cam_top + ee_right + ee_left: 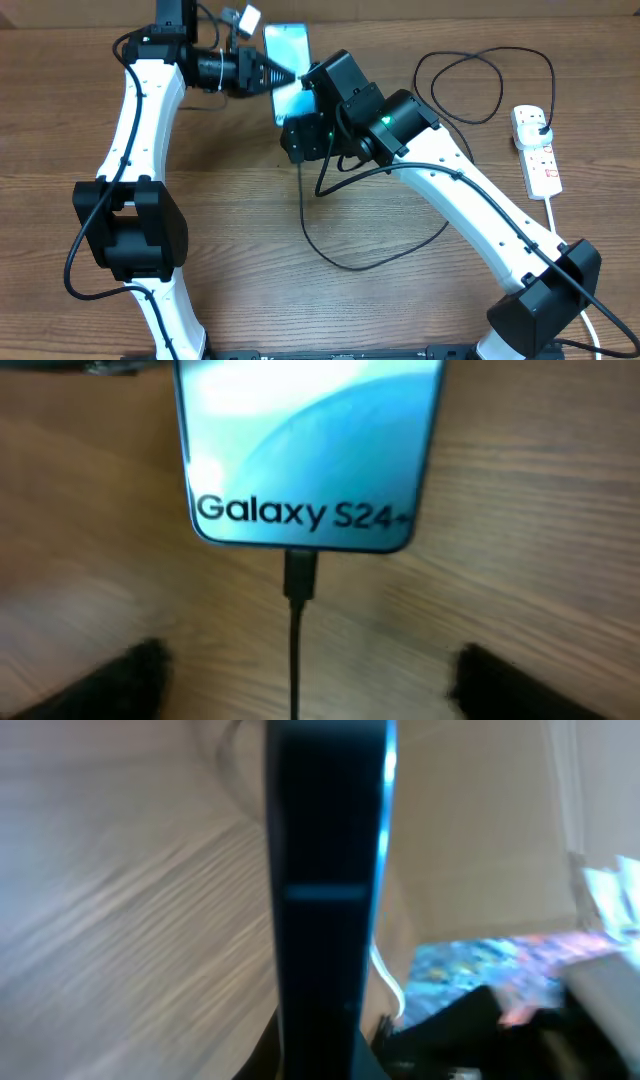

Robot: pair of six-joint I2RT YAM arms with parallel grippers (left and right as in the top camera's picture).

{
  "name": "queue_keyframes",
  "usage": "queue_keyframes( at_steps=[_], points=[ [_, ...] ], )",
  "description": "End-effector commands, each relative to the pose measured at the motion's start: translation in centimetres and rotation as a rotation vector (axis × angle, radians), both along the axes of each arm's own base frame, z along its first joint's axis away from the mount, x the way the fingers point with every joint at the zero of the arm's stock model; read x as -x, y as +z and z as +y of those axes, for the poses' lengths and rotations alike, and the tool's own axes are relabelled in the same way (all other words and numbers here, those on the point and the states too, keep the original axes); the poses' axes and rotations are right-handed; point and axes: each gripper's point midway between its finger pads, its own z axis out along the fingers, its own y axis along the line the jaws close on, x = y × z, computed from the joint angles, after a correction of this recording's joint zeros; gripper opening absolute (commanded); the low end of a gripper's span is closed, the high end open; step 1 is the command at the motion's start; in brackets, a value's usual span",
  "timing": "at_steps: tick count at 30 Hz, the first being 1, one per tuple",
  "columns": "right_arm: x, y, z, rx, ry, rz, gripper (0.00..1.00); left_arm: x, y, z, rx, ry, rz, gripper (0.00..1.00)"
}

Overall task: Plug charger to phone and switch on socket
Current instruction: 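Lay the phone flat on the table with the left gripper and release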

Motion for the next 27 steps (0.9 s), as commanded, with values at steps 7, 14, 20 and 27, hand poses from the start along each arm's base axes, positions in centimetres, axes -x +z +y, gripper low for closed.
queue_keyframes(
  at_steps=[7, 14, 20, 27],
  points=[
    [-3.2, 0.4, -12.7, 0.016, -0.352, 0.148, 1.00, 3.1, -11.3, -1.4, -0.251, -0.054, 0.287, 0.04],
    [-4.1, -0.6, -18.7, 0.086, -0.454, 0.173, 1.00, 2.1, -15.4, -1.6, -0.262, -0.053, 0.319, 0.06],
    [-4.2, -1.0, -18.7, 0.090, -0.455, 0.180, 1.00, 2.0, -19.2, -0.3, -0.368, -0.027, 0.361, 0.05],
    [-4.0, -1.1, -18.7, 0.095, -0.454, 0.189, 1.00, 2.0, -22.1, -0.3, -0.371, -0.019, 0.417, 0.13]
  ],
)
